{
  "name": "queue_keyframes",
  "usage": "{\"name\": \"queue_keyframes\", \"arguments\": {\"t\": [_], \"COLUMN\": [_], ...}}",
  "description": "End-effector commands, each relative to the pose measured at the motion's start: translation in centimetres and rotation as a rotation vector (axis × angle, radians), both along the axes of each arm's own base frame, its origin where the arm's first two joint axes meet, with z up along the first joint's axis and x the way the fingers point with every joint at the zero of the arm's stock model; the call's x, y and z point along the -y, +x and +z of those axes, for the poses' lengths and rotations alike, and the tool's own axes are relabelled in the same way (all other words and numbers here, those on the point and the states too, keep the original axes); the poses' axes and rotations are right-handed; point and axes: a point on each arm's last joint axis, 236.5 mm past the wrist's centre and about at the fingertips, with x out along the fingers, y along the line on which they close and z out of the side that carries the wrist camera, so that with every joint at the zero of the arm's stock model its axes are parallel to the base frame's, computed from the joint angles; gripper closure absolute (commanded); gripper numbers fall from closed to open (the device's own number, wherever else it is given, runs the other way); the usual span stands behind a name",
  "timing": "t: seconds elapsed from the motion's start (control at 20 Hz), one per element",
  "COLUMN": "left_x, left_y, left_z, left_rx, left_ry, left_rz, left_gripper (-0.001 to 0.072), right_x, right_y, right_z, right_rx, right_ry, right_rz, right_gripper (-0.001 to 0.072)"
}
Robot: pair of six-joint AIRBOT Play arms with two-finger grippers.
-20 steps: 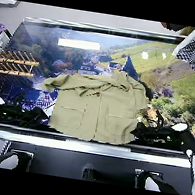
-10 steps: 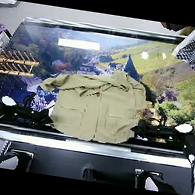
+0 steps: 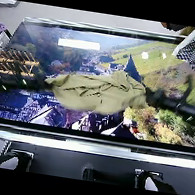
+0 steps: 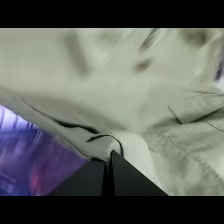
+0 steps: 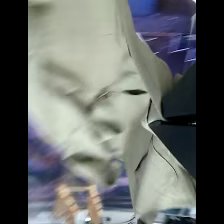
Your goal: Fold the clothes and pants, and hang the long-sleeved shirts on hangers.
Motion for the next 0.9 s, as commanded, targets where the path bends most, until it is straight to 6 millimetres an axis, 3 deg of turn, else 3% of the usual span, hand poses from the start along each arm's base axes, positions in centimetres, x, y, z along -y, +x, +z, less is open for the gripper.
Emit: {"name": "queue_keyframes", "arguments": {"t": [0.0,0.05,0.15,0.25,0.35,0.5,0.6,0.7,0.85], "left_x": [0.0,0.1,0.5,0.0,-1.1,-4.3,-7.3,-8.7,-8.5], "left_y": [1.2,0.0,-3.9,-8.1,-11.8,-15.7,-16.9,-16.5,-12.4], "left_z": [18.8,24.0,32.2,37.3,39.8,41.1,41.3,41.0,38.0], "left_rx": [0.456,0.580,0.783,0.892,0.953,0.973,0.959,0.941,0.827], "left_ry": [0.043,0.055,0.081,0.106,0.149,0.214,0.255,0.286,0.277], "left_rz": [0.003,0.006,0.016,0.076,0.158,0.341,0.484,0.538,0.497], "left_gripper": [0.0694,0.0694,0.0694,0.0694,0.0693,0.0694,0.0693,0.0693,0.0693], "right_x": [0.5,-0.1,-1.4,-2.7,-2.9,-1.0,0.3,0.7,1.1], "right_y": [1.5,0.2,-3.6,-8.8,-13.6,-17.9,-18.9,-17.9,-12.6], "right_z": [16.7,21.1,29.1,35.5,39.4,42.1,42.7,42.1,38.7], "right_rx": [0.362,0.454,0.632,0.810,0.927,1.002,1.013,0.970,0.799], "right_ry": [-0.028,-0.048,-0.086,-0.134,-0.215,-0.313,-0.331,-0.319,-0.267], "right_rz": [-0.046,-0.027,-0.001,-0.004,-0.067,-0.245,-0.326,-0.336,-0.275], "right_gripper": [0.0680,0.0680,0.0680,0.0680,0.0680,0.0680,0.0680,0.0680,0.0680]}}
